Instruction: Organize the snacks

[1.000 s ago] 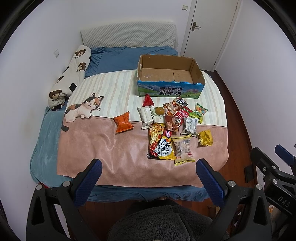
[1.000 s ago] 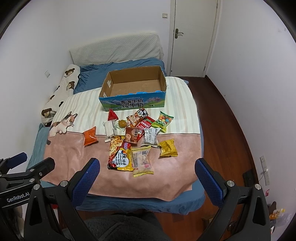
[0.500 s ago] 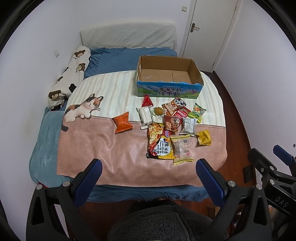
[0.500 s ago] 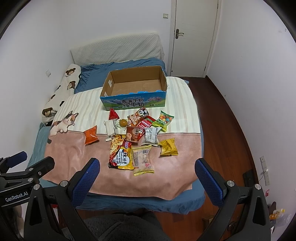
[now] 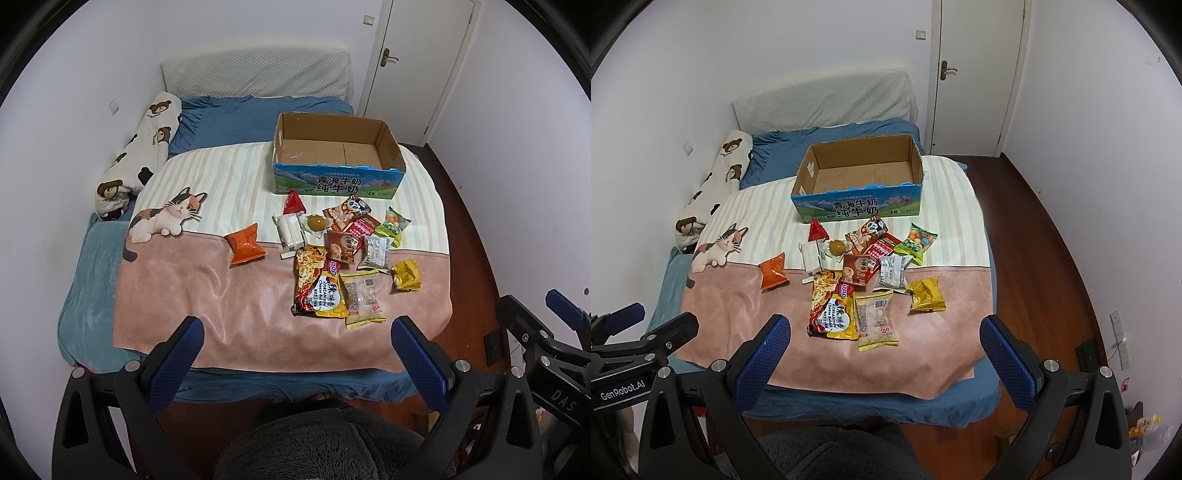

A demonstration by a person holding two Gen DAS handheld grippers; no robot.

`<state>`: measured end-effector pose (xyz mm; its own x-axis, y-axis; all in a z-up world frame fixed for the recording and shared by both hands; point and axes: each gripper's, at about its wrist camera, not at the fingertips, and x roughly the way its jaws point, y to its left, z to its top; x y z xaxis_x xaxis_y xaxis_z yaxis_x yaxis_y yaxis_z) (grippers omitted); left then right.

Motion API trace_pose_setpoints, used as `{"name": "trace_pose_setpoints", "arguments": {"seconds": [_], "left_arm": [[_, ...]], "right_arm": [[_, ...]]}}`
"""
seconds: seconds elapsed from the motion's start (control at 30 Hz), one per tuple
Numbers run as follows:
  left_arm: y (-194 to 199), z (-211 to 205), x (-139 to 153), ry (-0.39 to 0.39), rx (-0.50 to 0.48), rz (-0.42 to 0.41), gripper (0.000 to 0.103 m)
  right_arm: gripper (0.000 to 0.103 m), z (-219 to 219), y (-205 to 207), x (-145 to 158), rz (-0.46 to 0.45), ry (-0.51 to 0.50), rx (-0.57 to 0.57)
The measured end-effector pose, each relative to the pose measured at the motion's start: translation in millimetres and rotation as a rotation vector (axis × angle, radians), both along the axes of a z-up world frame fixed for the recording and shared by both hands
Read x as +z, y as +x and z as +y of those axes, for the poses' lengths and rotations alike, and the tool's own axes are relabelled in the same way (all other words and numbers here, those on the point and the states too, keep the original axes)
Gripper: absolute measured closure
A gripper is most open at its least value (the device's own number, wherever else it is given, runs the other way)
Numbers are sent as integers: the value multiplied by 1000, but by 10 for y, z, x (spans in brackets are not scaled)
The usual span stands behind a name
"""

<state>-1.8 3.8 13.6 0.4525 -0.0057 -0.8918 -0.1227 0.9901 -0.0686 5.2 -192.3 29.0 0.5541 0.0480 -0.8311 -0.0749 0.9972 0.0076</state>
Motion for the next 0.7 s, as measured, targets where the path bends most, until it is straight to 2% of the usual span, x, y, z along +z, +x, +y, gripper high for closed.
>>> {"name": "trace_pose_setpoints", "arguments": {"seconds": [0.7], "left_arm": [[13, -44, 37, -16, -1, -8, 0]], "right_arm": [[0, -54, 0, 40, -10, 8, -9]]}}
